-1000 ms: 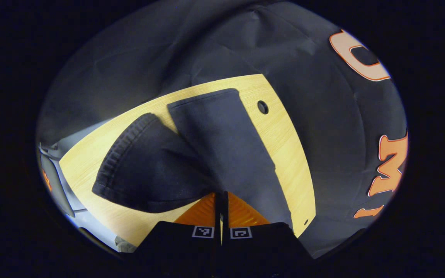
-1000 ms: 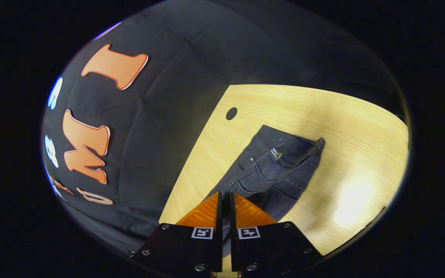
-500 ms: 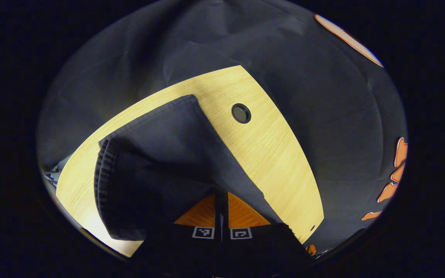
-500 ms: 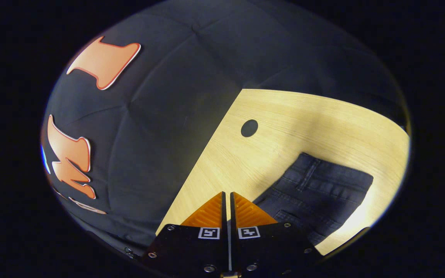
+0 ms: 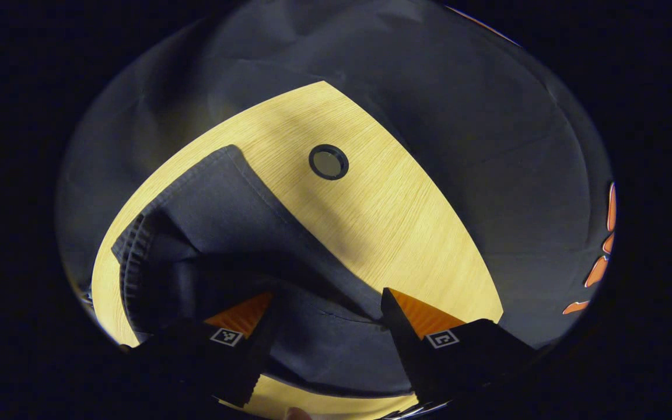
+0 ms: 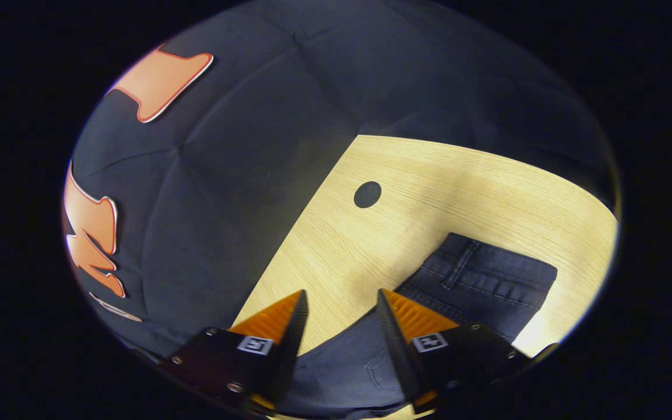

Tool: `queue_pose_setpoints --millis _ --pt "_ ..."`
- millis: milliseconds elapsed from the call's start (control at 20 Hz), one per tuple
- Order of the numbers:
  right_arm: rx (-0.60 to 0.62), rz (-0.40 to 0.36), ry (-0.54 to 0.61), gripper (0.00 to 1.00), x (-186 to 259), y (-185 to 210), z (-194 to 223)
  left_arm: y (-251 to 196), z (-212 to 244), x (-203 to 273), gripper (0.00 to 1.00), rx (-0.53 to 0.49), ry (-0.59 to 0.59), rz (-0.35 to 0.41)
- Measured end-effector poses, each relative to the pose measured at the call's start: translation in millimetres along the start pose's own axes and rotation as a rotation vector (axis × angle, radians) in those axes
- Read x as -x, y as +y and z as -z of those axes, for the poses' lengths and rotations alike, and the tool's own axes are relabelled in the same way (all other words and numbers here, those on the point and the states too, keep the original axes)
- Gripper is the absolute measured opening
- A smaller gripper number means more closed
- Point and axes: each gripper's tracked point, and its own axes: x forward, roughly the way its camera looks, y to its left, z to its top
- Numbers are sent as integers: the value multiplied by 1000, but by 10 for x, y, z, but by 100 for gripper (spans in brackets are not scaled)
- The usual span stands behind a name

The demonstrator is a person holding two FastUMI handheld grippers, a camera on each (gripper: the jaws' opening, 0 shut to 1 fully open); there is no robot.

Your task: Grasp the waist and the cuffs of the jeans and fold them to make the two legs overlap; first hold the waist and fold one-third of the jeans toward the cuffs, then hold the cuffs and fold the remaining one-third in the same direction to finish folding.

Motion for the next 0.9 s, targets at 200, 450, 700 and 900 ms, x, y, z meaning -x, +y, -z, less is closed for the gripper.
queue_pose_setpoints --millis 200,450,700,900 --pt "16 -11 17 98 110 112 94 -78 -49 127 98 -31 -30 49" --pt "65 -31 28 98 297 276 230 -59 -491 529 98 -162 -197 22" --pt "144 -79 2 99 658 502 386 -181 -434 1197 98 -204 -275 164" --pt "217 -121 -35 99 1096 619 531 -347 -323 1752 99 -272 -383 262"
